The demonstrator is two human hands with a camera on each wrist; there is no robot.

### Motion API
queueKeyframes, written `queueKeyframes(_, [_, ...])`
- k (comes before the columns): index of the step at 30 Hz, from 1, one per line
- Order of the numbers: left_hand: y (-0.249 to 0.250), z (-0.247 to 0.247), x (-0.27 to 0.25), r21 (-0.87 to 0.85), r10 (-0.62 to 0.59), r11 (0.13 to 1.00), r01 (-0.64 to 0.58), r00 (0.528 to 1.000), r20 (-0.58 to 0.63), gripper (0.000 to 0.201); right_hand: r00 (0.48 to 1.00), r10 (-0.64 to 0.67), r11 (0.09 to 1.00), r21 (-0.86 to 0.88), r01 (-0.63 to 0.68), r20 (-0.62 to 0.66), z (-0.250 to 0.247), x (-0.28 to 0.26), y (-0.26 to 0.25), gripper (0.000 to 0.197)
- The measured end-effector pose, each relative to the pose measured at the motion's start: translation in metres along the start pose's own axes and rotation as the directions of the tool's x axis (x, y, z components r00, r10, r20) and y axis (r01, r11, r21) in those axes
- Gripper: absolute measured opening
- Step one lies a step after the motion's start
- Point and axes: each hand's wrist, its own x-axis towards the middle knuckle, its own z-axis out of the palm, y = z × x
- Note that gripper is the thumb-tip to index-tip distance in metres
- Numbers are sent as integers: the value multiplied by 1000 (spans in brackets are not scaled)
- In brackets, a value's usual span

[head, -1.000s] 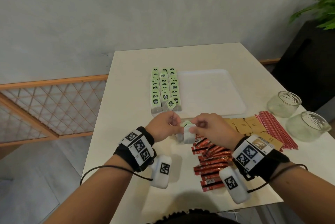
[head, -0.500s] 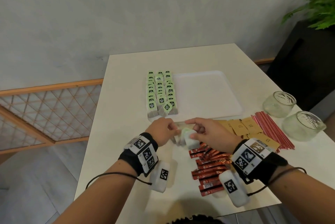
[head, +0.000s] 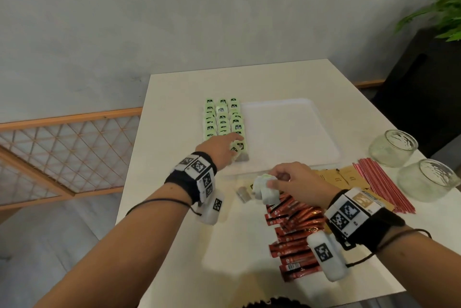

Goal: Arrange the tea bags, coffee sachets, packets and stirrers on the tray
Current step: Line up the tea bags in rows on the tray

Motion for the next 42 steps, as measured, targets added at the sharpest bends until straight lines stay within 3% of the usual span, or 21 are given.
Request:
queueKeyframes(3, [-2, -8, 16, 53, -51, 998, 45, 993, 110, 47, 1000, 6, 1000, 12, -6, -3, -2, 5, 0, 7])
queueKeyframes(7, [-8, -11, 24, 153, -89, 985, 81, 995, 44, 5, 1000, 5, 999, 33, -5, 13, -5, 11, 5, 7])
queueKeyframes(8, [-10, -12, 25, 164, -90, 983, 85, 996, 21, 4, 1000, 5, 999, 32, -5, 11, -5, 12, 5, 7])
queueKeyframes(15, [-18, -11, 20, 245, -182, 950, 195, 980, -77, 31, 1000, 12, 1000, 21, -12, 0, -8, 26, 5, 7])
queueKeyframes(18, [-22, -3, 14, 239, -104, 959, 155, 972, -211, 41, 999, 22, 1000, 20, -22, -31, -9, 32, 5, 7])
queueKeyframes(21, [-17, 5, 1, -28, 38, 998, -48, 960, -277, 48, 1000, 6, 999, 51, -5, -31, -10, 36, 0, 6])
queueKeyframes(23, [-8, 13, -10, -322, 67, 940, -113, 986, -151, 59, 999, -31, 995, 99, 32, -10, -9, 37, -7, 5])
queueKeyframes(26, [0, 32, -18, -542, 131, 834, -100, 991, 19, 66, 995, -96, 963, 253, 91, 7, -5, 38, -17, 5])
queueKeyframes(29, [0, 44, -25, -627, 178, 765, -143, 984, -6, 39, 992, -125, 910, 397, 115, -1, 1, 39, -24, 7])
queueKeyframes(32, [-1, 51, -35, -664, 119, 742, -90, 993, -1, 21, 995, -102, 883, 463, 80, 22, 7, 41, -22, 10])
queueKeyframes(34, [-8, 55, -40, -620, 61, 783, -48, 998, 0, 20, 996, -78, 926, 372, 60, 35, 10, 43, -15, 17])
queueKeyframes(36, [-18, 57, -45, -557, -3, 830, -19, 999, -39, 20, 995, -67, 997, 50, 63, 79, 12, 45, -7, 29])
queueKeyframes(39, [-29, 56, -49, -503, -67, 864, 24, 995, -68, 26, 977, -40, 946, -306, 105, 211, 18, 45, -1, 47])
queueKeyframes(42, [-33, 56, -54, -466, -98, 883, 53, 993, -72, 32, 975, -16, 915, -389, 103, 221, 24, 46, -3, 42])
